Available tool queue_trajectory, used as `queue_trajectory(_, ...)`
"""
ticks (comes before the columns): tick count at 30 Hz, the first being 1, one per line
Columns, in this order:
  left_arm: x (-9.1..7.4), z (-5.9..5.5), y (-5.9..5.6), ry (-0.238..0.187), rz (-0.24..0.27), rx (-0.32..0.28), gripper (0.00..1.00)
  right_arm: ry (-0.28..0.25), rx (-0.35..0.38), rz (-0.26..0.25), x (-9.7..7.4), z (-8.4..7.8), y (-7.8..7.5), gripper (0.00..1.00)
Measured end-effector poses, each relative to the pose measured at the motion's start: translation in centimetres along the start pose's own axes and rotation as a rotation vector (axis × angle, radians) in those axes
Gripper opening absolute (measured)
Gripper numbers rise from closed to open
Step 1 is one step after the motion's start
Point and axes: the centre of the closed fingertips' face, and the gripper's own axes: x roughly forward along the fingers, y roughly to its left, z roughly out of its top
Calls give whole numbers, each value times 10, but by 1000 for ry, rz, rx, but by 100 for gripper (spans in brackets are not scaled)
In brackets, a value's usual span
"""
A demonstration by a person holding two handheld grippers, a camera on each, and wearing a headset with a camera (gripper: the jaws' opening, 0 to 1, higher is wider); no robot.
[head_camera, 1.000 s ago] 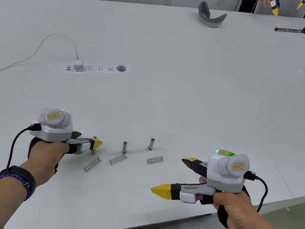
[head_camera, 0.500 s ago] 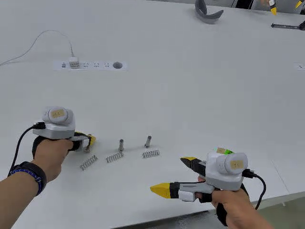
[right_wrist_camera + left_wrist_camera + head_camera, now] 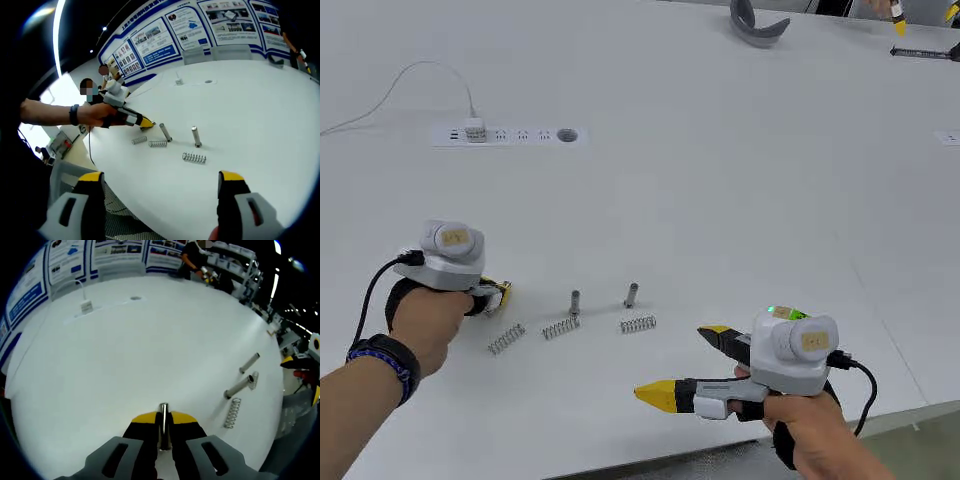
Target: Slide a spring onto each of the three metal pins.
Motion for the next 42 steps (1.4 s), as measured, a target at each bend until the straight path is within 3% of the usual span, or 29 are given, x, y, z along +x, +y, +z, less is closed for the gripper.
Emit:
queue_trajectory(9,1,6,2,7,29,42,13,7,2,6,2,-2,2,95)
queue_trajectory(12,2,9,3,23,61,128,13,7,4,8,2,-2,2,95)
queue_trajectory(14,2,9,4,31,84,217,11,5,6,7,1,-1,2,95)
queue_trajectory(18,3,7,1,38,107,282,10,0,12,3,0,0,-1,95)
queue_trajectory(27,0,3,3,46,114,244,8,-6,19,-2,-2,2,-2,95)
queue_trajectory(36,-22,12,3,-36,98,178,7,-14,32,-2,-2,2,-2,95)
queue_trajectory(42,-41,12,8,-95,93,77,7,-19,37,-1,-2,2,-1,94)
